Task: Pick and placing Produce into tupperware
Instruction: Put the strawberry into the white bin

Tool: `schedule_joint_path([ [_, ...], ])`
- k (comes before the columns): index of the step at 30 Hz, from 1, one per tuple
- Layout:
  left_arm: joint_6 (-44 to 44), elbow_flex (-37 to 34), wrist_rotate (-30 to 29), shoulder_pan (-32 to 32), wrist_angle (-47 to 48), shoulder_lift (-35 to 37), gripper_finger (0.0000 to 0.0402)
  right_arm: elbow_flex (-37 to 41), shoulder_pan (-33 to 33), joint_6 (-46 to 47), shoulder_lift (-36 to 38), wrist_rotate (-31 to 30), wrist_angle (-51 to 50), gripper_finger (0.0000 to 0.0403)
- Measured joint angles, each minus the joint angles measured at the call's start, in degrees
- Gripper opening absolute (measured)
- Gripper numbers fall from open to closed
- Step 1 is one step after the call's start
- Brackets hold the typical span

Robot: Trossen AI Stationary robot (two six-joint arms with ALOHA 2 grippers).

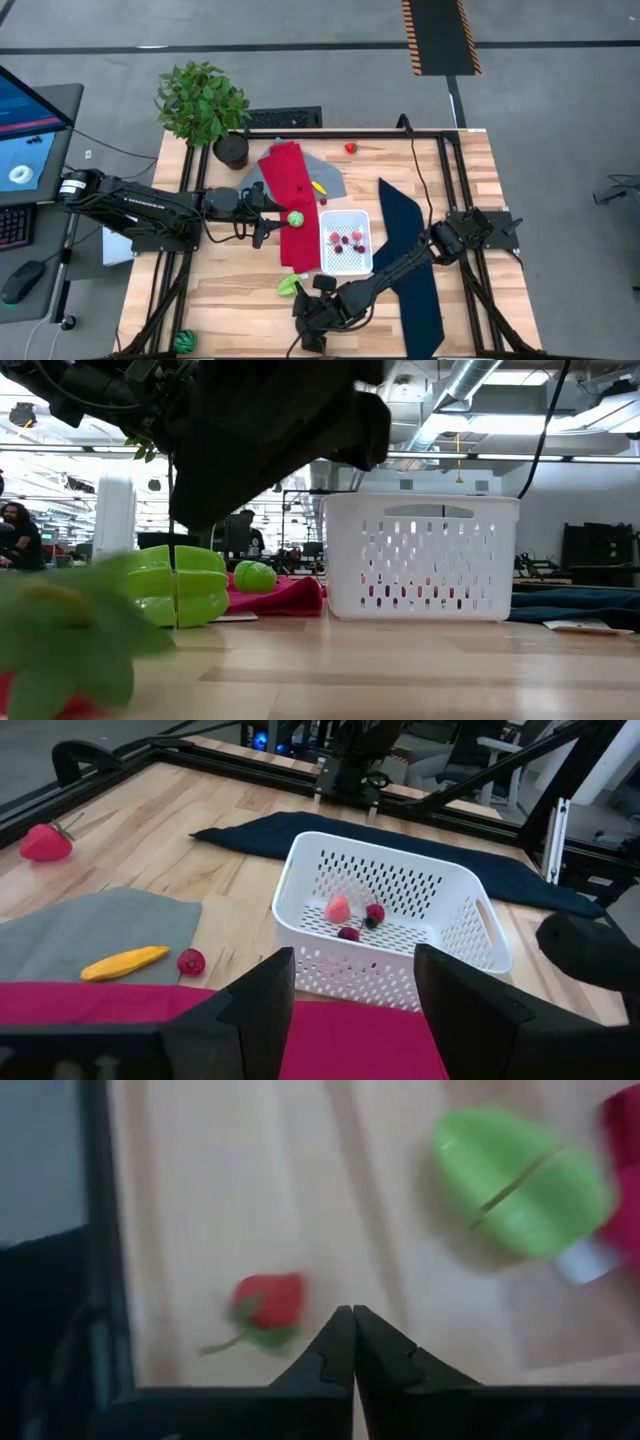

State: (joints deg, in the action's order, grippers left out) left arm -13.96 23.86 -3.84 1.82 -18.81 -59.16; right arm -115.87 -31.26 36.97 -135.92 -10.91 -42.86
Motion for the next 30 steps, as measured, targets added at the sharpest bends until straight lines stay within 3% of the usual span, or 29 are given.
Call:
schedule_joint_path([
  [7, 0.0, 0.0, 0.0, 0.0, 0.0, 0.0, 0.0196, 0.0, -0.5, 6.8, 0.2, 12.3, 0.5, 0.0125],
  [19, 0.0, 0.0, 0.0, 0.0, 0.0, 0.0, 0.0196, 0.0, -1.6, 15.0, -0.7, 11.0, 3.9, 0.0197],
  [30, 0.0, 0.0, 0.0, 0.0, 0.0, 0.0, 0.0196, 0.0, -1.3, 18.9, -1.4, 9.6, 4.1, 0.0200],
])
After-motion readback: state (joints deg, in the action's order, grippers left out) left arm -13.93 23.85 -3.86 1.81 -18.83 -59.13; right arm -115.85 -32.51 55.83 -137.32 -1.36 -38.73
